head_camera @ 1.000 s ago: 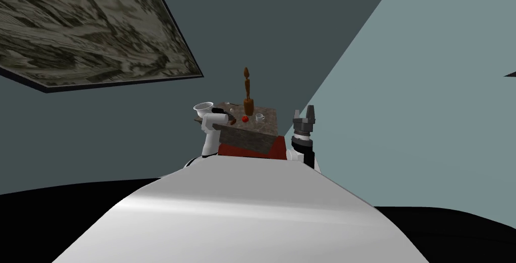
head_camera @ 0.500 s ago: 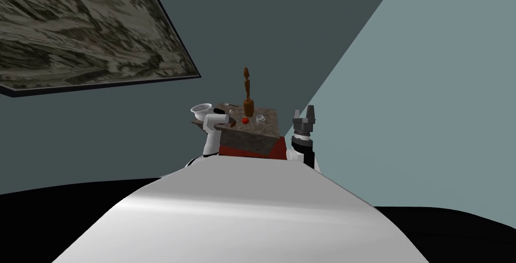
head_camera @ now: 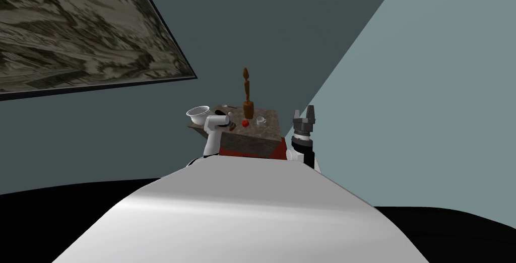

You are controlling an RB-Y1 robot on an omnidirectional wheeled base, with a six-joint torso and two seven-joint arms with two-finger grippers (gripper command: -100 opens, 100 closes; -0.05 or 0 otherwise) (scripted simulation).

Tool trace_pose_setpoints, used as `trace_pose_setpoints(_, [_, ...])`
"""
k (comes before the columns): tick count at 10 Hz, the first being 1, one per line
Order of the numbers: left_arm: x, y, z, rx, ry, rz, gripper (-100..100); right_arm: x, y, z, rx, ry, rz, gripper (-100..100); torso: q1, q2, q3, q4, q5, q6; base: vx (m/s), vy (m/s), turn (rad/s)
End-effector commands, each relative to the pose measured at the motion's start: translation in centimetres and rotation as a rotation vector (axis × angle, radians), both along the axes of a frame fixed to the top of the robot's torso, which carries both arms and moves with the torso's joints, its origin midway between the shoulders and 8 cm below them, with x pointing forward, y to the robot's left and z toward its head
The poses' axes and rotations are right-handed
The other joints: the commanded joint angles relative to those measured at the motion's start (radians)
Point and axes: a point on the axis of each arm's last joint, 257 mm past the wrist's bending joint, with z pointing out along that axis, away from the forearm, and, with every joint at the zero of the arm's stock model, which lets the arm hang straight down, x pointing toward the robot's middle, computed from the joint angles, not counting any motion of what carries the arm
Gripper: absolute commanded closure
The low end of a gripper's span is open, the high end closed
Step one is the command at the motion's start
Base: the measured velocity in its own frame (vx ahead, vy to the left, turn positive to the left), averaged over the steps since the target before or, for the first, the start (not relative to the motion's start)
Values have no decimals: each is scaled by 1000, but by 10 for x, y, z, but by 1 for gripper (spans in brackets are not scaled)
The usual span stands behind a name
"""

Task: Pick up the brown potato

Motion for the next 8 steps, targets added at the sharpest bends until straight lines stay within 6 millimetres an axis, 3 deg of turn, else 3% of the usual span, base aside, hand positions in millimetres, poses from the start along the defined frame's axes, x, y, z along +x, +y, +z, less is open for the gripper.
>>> trace_pose_setpoints(1, [-13, -3, -20, -24, 66, 9, -100, 0, 0, 0, 0, 0, 0, 0, 0, 0, 0, 0, 0, 0, 61, 56, -28])
trace_pose_setpoints(2, [-19, -5, -27, -32, 89, 10, -100, 0, 0, 0, 0, 0, 0, 0, -1, 2, 1, 0, 0, 0, 34, 31, -24])
trace_pose_setpoints(3, [-16, -5, -21, -25, 72, 8, -100, 0, 0, 0, 0, 0, 0, 0, -3, 4, 2, 1, 0, 0, 13, 11, -6])
trace_pose_setpoints(4, [-17, -6, -22, -27, 77, 9, 0, 0, 0, 0, 0, 0, 0, 0, -4, 5, 3, 1, -1, 0, 0, 0, 0])
trace_pose_setpoints(5, [-15, -5, -30, -27, 75, 4, -100, 0, 0, 0, 0, 0, 0, 0, -5, 6, 4, 1, -1, 0, 24, -7, 22])
trace_pose_setpoints(8, [-14, -5, -42, -26, 74, -3, -100, 0, 0, 0, 0, 0, 0, 0, -5, 5, 3, 1, -1, 0, 31, -5, 28])
